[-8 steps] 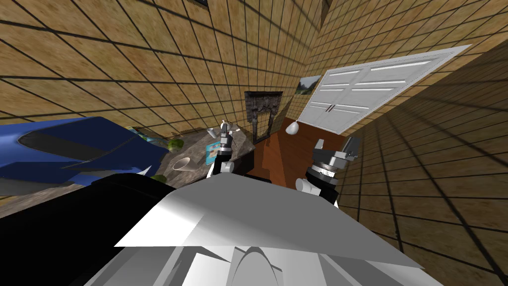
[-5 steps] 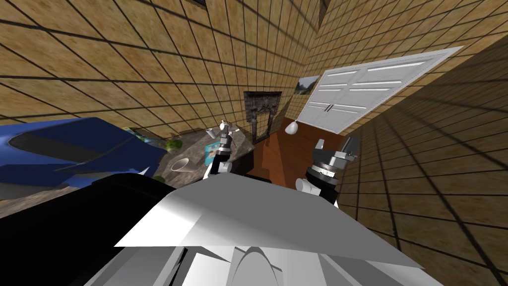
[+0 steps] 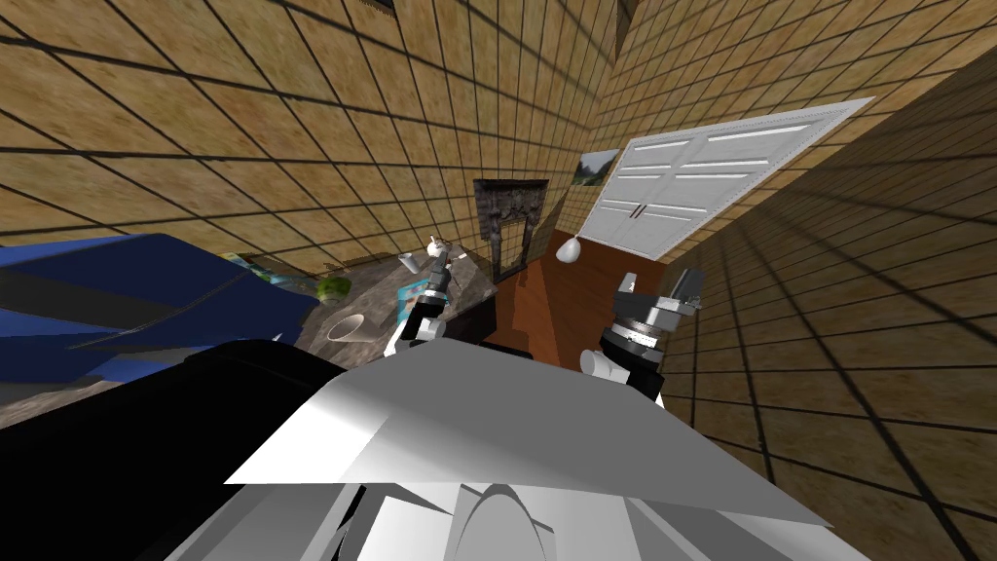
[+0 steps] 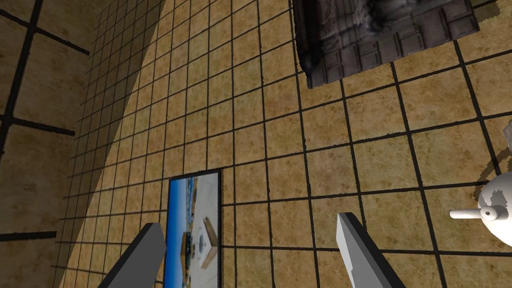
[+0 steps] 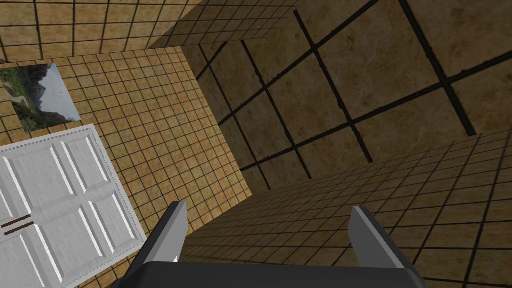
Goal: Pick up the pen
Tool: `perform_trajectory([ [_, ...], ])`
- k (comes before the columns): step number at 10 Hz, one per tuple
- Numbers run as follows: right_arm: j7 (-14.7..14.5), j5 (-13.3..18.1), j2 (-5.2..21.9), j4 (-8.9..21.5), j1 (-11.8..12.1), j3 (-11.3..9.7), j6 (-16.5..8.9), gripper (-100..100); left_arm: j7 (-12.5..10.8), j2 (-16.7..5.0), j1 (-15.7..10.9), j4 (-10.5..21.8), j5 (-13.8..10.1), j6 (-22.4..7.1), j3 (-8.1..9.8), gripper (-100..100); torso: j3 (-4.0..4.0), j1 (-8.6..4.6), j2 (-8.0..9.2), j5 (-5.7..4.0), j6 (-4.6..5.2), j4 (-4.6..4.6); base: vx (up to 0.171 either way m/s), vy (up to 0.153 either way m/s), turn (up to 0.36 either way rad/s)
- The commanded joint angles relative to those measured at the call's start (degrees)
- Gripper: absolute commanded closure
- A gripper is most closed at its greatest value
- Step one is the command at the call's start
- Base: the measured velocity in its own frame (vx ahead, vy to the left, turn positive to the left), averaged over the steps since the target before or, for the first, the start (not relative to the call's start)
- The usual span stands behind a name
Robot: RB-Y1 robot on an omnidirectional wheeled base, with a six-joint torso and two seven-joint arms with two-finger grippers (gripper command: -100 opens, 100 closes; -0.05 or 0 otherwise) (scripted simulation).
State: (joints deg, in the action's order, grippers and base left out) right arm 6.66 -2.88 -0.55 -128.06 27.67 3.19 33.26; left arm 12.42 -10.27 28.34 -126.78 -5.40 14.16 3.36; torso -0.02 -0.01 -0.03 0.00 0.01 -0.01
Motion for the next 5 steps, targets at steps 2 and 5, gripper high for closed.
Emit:
perform_trajectory([
  [2,0.0,0.0,0.0,0.0,0.0,0.0,0.0,0,1.0,-3.0,1.1,0.0,-2.6,-4.0,1.83,-100,0.0,0.0,0.0,0.0,-0.01,0.0,0.009,-0.008,-0.039],
  [5,0.0,0.0,0.0,0.0,0.0,0.0,0.0,0,2.6,-6.7,2.4,0.2,-6.3,-8.9,4.23,-100,0.0,0.0,0.0,0.0,-0.01,0.0,0.011,-0.009,-0.069],
])
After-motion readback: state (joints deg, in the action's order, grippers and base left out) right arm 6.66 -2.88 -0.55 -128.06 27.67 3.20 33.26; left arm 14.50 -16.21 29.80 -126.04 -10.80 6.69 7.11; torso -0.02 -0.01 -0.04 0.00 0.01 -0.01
